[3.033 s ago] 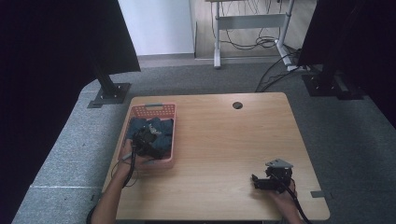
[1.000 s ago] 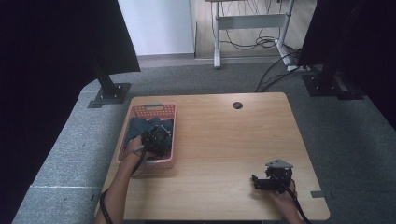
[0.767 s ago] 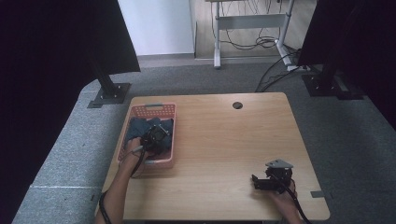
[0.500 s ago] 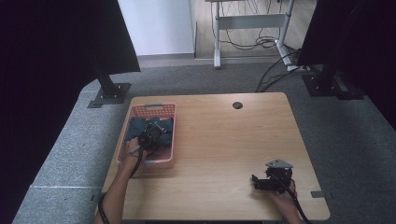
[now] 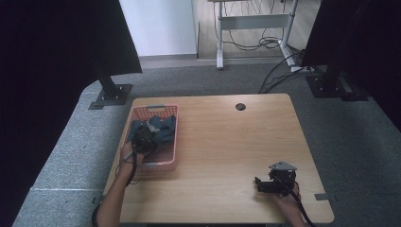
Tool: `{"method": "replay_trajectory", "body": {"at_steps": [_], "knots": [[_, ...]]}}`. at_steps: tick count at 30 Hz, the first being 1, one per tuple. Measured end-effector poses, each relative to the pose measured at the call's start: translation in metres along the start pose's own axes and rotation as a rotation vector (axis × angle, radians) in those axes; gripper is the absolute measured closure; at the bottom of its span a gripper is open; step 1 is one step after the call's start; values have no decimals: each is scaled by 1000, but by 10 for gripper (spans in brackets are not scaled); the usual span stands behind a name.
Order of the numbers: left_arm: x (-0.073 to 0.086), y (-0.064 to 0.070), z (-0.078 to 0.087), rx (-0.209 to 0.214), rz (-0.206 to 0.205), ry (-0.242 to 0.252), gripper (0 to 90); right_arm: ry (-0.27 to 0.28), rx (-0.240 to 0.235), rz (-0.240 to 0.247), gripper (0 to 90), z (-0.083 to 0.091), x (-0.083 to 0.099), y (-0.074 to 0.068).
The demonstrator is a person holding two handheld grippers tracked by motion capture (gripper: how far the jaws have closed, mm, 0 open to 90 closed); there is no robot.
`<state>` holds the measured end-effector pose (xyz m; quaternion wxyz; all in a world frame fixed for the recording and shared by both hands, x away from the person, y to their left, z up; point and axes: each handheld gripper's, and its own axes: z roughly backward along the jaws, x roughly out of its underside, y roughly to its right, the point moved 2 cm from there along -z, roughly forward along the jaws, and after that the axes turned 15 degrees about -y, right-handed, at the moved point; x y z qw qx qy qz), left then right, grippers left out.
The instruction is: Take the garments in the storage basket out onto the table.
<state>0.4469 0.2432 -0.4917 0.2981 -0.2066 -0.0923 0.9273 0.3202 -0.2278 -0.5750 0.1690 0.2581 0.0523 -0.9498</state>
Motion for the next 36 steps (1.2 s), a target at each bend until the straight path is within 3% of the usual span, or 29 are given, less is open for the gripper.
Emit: {"method": "replay_trajectory", "body": {"at_steps": [7, 11, 23, 36], "knots": [[4, -2, 8, 37, 44, 66, 639, 0, -1, 1, 0, 0, 0, 0], [9, -7, 11, 84, 101, 118, 640, 1, -1, 1, 0, 0, 0, 0], [17, -17, 27, 57, 163, 206, 642, 1, -2, 3, 0, 0, 0, 0], [14, -26, 51, 14, 182, 268, 648, -1, -4, 5, 0, 0, 0, 0]]}}
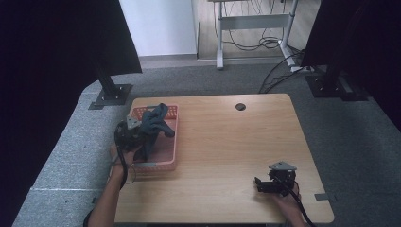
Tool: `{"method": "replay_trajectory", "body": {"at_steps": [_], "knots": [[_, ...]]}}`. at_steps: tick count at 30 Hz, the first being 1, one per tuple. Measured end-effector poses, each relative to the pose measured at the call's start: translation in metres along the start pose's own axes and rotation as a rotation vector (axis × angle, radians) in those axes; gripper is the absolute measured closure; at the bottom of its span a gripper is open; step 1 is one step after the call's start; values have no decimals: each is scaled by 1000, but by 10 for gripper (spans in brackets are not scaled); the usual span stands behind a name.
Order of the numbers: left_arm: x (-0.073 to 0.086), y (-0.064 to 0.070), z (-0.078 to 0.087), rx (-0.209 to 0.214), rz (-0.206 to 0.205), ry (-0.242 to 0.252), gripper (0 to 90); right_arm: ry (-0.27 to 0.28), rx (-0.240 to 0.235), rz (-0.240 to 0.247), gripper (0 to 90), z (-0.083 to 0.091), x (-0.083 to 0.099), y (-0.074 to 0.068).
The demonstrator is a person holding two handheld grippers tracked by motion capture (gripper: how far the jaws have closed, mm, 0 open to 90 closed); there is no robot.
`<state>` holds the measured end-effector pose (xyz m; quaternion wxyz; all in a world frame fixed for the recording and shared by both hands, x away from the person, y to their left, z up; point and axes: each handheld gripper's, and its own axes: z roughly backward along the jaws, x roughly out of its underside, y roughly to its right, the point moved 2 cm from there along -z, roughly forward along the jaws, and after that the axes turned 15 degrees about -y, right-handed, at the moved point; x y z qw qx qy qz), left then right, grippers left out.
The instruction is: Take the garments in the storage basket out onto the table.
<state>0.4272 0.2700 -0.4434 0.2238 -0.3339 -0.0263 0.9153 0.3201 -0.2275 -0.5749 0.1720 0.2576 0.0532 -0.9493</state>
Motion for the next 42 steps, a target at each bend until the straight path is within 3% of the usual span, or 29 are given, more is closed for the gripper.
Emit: {"method": "replay_trajectory", "body": {"at_steps": [42], "knots": [[-13, 6, 42, 3, -13, 122, 653, 0, -3, 4, 0, 0, 0, 0]]}}
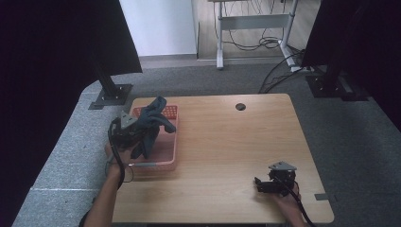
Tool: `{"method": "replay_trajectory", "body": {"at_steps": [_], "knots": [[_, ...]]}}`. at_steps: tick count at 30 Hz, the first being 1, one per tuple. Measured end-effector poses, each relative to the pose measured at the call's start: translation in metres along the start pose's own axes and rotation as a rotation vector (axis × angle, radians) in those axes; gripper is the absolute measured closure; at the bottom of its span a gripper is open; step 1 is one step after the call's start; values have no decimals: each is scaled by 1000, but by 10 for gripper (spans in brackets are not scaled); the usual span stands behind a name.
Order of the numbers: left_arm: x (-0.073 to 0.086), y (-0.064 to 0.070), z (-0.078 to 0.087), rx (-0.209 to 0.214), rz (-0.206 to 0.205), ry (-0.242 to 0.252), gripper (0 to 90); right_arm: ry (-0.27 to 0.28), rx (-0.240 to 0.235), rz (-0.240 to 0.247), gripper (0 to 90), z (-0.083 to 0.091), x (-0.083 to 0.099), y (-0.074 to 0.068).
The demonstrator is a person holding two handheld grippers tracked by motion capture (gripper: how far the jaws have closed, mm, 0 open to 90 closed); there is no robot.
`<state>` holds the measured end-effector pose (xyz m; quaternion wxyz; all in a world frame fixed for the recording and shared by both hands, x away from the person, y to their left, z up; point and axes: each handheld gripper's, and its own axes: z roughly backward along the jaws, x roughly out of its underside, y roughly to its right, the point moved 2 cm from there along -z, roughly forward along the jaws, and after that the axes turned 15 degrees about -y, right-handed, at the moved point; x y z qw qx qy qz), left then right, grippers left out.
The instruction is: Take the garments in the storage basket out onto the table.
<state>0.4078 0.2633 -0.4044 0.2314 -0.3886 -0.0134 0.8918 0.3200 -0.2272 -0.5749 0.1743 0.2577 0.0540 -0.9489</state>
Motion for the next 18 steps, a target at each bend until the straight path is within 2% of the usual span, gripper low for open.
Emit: {"method": "replay_trajectory", "body": {"at_steps": [18], "knots": [[-9, 7, 16, 6, -22, 43, 652, 0, 0, 3, 0, 0, 0, 0]]}}
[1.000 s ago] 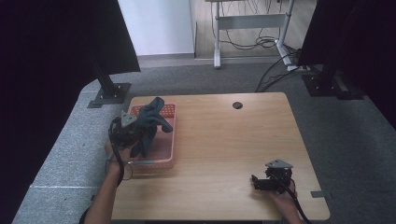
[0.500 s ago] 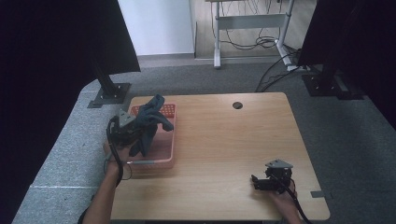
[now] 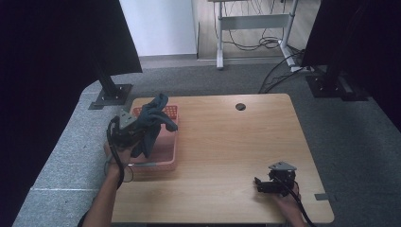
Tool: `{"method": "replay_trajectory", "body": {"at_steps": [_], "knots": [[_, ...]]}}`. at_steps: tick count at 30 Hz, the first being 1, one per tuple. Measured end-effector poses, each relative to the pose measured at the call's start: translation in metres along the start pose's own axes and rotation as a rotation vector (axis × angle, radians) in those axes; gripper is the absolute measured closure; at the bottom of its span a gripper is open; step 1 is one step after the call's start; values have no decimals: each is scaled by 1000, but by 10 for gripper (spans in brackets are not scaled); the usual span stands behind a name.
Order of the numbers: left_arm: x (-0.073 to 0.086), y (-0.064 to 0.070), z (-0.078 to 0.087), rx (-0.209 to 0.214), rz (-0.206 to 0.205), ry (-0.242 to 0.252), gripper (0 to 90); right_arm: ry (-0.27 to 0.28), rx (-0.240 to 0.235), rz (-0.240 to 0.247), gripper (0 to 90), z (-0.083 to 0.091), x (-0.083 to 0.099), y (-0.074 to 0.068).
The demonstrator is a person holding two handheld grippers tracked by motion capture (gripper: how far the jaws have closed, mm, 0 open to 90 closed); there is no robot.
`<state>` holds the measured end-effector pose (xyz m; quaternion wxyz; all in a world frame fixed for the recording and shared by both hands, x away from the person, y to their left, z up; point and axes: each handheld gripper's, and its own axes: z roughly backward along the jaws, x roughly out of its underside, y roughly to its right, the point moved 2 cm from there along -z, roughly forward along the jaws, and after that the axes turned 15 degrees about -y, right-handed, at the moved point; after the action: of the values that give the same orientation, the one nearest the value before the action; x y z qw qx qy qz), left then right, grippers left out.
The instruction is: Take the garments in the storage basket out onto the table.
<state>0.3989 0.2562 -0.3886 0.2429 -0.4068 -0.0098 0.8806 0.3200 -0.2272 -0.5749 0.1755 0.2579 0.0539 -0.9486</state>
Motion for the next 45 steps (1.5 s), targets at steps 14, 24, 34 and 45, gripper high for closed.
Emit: {"method": "replay_trajectory", "body": {"at_steps": [14, 24, 34, 45], "knots": [[-8, 8, 6, 8, -11, 25, 651, 0, -1, -1, 0, 0, 0, 0], [-15, 15, 9, 11, -27, 35, 650, 0, -1, 1, 0, 0, 0, 0], [-20, 19, 10, 23, -29, 44, 651, -1, -1, 0, 0, 0, 0, 0], [-30, 32, 9, 44, -45, 54, 653, -1, -1, 0, 0, 0, 0, 0]]}}
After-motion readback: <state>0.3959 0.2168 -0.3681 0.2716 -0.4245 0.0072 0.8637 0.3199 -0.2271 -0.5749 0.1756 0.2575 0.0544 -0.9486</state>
